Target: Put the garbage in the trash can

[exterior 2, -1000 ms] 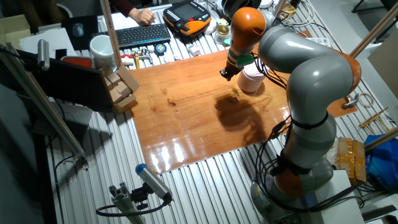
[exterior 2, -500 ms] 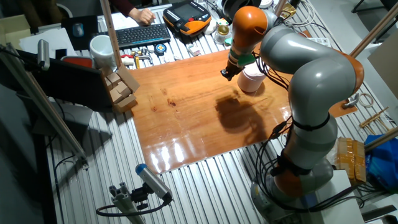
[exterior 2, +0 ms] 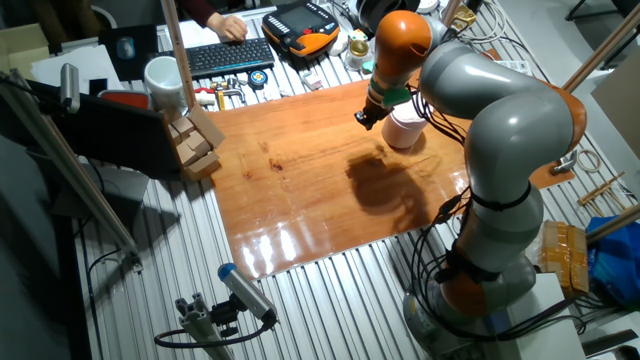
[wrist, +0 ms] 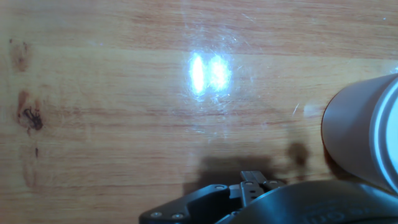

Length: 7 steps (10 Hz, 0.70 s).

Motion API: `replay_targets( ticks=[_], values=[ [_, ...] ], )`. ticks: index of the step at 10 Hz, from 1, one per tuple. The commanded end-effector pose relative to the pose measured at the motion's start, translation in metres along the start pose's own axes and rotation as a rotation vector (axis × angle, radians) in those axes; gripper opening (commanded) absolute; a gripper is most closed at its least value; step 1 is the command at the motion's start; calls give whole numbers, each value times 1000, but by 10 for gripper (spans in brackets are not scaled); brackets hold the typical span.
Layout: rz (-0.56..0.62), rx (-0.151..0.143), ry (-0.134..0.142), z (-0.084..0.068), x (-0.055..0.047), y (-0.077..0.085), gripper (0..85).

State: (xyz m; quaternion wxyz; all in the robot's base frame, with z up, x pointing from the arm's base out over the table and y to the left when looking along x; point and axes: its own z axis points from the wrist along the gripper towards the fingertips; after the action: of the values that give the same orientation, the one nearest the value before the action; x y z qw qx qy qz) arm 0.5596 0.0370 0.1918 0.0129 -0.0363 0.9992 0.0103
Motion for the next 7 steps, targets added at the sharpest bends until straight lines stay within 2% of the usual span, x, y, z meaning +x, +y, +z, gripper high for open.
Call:
replay_targets(
  ticks=[1, 7],
  values=[
    [0, 2, -1, 0, 0, 0, 0],
    [0, 3, -1, 5, -2, -1, 0]
  ],
)
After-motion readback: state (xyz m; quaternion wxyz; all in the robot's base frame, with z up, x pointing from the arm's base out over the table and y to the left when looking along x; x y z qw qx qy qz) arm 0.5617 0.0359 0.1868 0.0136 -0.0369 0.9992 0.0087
